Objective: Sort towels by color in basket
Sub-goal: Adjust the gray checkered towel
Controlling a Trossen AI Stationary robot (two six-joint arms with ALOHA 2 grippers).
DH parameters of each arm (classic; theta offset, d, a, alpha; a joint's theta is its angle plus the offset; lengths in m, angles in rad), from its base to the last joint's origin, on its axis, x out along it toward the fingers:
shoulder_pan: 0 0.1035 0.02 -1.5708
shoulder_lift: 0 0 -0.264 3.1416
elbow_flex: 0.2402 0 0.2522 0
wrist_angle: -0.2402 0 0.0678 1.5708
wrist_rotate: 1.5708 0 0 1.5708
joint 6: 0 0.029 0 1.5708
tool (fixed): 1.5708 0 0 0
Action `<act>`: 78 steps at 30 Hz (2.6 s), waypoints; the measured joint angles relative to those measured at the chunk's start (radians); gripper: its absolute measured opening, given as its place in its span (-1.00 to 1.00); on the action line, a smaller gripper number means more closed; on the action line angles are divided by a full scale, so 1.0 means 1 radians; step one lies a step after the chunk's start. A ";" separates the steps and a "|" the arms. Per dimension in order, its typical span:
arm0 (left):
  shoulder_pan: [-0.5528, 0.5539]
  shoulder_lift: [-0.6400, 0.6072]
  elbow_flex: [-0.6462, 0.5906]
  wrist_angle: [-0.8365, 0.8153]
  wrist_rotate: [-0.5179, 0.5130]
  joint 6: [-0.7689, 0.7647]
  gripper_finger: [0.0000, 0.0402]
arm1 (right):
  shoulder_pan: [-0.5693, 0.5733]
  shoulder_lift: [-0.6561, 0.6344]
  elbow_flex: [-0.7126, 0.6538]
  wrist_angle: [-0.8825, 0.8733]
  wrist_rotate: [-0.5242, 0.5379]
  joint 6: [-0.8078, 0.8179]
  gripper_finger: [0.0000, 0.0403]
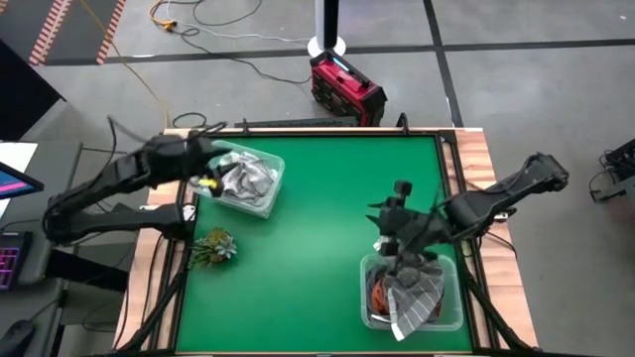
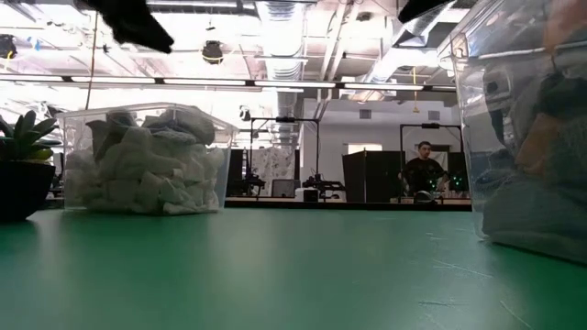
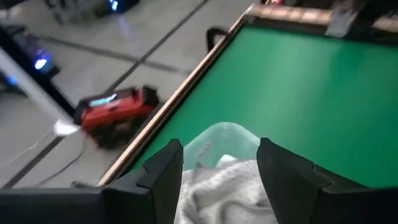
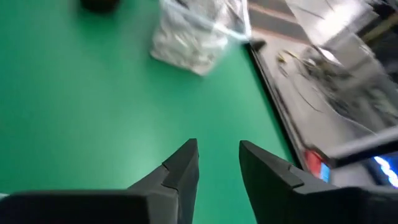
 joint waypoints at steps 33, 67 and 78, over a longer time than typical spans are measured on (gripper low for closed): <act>-0.095 -0.627 -0.806 0.823 0.263 -0.166 -0.36 | -0.550 -0.810 -0.927 0.874 -0.881 -0.185 -0.42; -0.348 -0.627 -0.960 0.920 0.388 -0.042 -0.36 | -0.202 -0.263 -0.226 -0.070 -0.918 0.497 0.30; -0.349 -0.627 -0.960 0.910 0.388 -0.102 -0.36 | -0.264 -0.161 -0.226 0.026 -1.061 0.448 0.26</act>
